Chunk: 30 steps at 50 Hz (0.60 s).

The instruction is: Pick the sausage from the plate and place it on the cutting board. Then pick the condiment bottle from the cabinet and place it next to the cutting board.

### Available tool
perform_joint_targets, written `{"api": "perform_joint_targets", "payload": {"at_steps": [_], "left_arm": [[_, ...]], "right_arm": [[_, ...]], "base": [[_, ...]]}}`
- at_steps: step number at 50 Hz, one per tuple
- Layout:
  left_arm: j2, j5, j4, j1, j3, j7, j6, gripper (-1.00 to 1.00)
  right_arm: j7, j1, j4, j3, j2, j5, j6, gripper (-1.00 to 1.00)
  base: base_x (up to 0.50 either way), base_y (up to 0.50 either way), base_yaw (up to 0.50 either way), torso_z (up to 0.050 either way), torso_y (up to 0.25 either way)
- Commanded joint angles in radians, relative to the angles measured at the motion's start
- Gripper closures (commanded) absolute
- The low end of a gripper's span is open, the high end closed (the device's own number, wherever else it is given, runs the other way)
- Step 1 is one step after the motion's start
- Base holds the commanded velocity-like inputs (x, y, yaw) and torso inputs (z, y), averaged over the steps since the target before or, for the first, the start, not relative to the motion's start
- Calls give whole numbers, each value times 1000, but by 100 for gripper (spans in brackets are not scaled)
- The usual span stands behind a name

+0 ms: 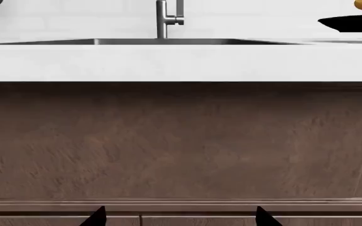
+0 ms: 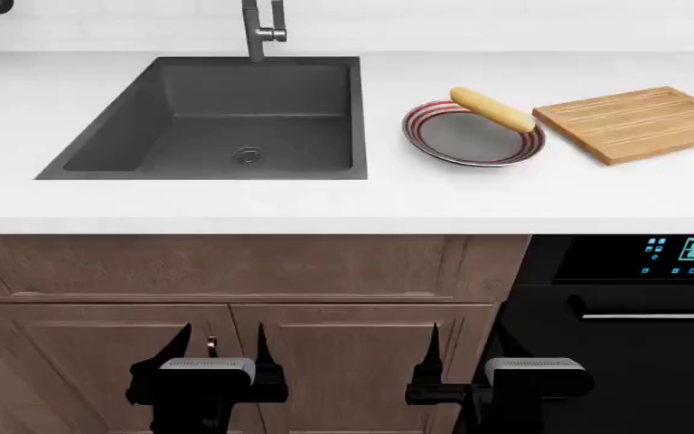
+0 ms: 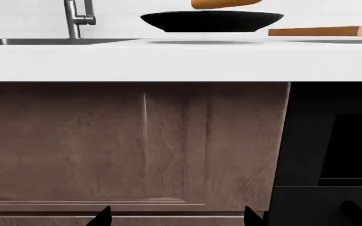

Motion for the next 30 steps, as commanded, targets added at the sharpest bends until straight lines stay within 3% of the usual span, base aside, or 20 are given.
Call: {"api": "perform_joint_targets", "payload": {"at_steps": [1, 7, 22, 30], "left_arm": [[-17, -21, 5, 4, 20, -10, 2, -100], [-47, -68, -43, 5, 50, 20, 93, -100], [-83, -67, -125, -12, 85, 25, 220, -100], [-111, -35, 116, 24, 70, -36, 138, -100]], "right_arm": [[18, 0, -1, -20, 16, 17, 2, -100], [27, 1, 4, -49, 41, 36, -11, -100], [32, 4, 17, -86, 71, 61, -50, -100], [82, 13, 91, -98, 78, 5, -255, -100]], "base": [[0, 0, 0, 0, 0], [0, 0, 0, 5, 7], [0, 0, 0, 46, 84], [0, 0, 0, 46, 83]]}}
